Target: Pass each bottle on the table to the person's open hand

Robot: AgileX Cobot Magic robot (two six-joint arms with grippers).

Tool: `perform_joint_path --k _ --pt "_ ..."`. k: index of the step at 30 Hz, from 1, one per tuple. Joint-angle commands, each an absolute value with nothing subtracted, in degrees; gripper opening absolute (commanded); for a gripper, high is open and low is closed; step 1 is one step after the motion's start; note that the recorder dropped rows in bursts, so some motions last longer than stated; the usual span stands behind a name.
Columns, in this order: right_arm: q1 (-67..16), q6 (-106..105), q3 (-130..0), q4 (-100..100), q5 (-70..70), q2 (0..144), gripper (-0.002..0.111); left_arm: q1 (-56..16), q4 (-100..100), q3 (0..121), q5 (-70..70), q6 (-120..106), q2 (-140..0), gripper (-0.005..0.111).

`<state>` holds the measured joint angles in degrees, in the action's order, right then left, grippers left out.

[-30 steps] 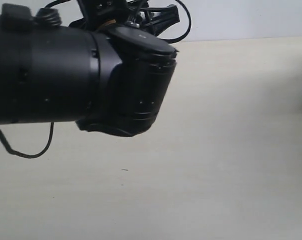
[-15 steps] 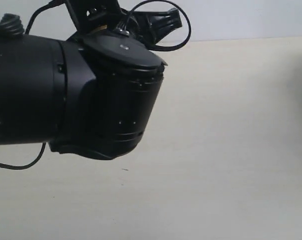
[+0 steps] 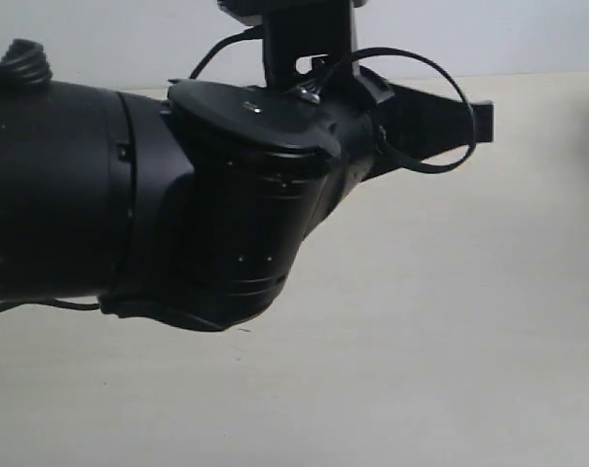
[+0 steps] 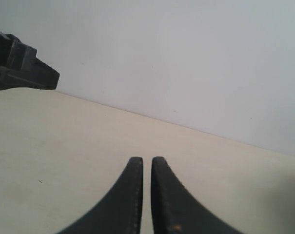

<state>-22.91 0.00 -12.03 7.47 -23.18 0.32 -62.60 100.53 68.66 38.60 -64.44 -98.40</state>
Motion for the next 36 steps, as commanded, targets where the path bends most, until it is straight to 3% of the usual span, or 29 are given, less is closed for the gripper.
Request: perform_joint_path --k 1,8,14,20,25,36 --pt "-22.68 0.31 -12.42 7.54 -22.56 0.00 0.008 -63.39 98.40 68.47 32.59 -67.75 -97.97 0.001" --pt "-22.68 0.31 -12.42 7.54 -22.56 0.00 0.008 -67.50 91.02 68.47 36.27 -68.18 -97.23 0.001" --pt "-22.68 0.31 -12.42 7.54 -22.56 0.00 0.008 -73.70 90.20 66.16 57.46 -67.68 -94.77 0.001" --pt "-22.68 0.31 -12.42 7.54 -22.56 0.00 0.008 -74.85 71.04 50.43 60.21 -48.09 -85.26 0.001" --pt "-22.68 0.31 -12.42 7.54 -22.56 0.00 0.008 -74.85 55.20 37.68 56.78 -44.32 -75.30 0.001" --pt "-22.68 0.31 -12.42 7.54 -22.56 0.00 0.008 -74.85 58.53 37.04 54.06 -45.28 -74.50 0.001"
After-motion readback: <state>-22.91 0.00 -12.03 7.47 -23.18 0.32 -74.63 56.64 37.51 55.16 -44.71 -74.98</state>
